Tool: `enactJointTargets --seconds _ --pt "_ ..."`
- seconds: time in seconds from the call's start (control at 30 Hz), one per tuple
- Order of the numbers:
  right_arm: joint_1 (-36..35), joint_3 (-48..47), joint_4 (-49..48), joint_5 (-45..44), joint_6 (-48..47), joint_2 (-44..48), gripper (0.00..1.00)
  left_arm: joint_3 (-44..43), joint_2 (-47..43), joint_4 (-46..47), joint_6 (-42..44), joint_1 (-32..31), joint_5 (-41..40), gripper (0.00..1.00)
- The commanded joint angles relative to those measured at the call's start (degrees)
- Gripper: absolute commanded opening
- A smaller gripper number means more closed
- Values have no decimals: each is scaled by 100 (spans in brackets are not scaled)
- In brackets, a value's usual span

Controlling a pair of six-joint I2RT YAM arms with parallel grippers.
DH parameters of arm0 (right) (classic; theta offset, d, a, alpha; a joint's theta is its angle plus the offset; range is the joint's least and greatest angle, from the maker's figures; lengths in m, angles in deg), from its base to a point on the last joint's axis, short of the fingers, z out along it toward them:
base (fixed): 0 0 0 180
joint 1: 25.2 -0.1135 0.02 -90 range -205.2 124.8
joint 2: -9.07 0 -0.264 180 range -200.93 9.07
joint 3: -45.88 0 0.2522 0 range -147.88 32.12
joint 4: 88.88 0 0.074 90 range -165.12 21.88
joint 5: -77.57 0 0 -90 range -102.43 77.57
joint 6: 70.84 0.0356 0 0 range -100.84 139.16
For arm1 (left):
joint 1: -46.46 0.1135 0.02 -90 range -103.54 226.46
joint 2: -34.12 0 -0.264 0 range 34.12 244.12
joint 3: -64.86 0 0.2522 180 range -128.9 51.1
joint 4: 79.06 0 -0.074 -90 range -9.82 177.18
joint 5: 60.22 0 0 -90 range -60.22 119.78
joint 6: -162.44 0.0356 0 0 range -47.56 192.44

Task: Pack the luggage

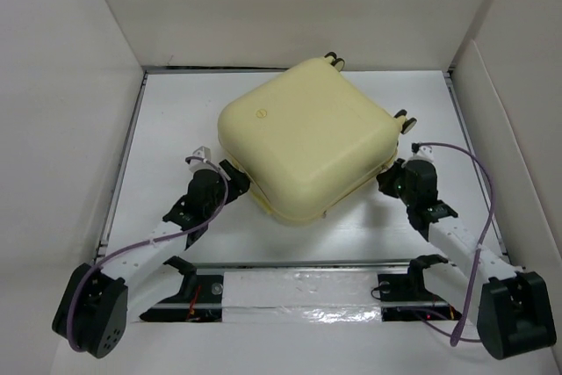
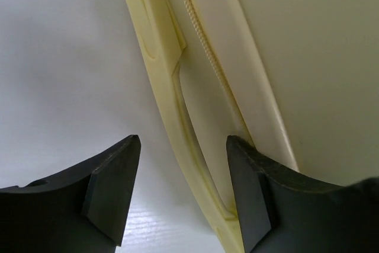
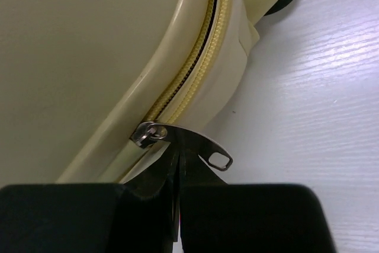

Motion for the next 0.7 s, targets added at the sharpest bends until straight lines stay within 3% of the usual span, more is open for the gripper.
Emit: enactJointTargets --seconds 0.0,0.1,0.37,0.67 --pt "54 -187 -1411 370 6 -440 0 -94 452 868 64 15 271 56" --pt "54 -537 -1930 1054 -108 -1038 0 -24 778 1175 30 15 253 42" --pt "106 -1689 -2451 1740 -275 -2418 0 222 1042 1545 -14 -125 147 4" --pt "212 -2465 -2318 1944 -425 -3052 0 907 270 1316 -129 -231 261 0"
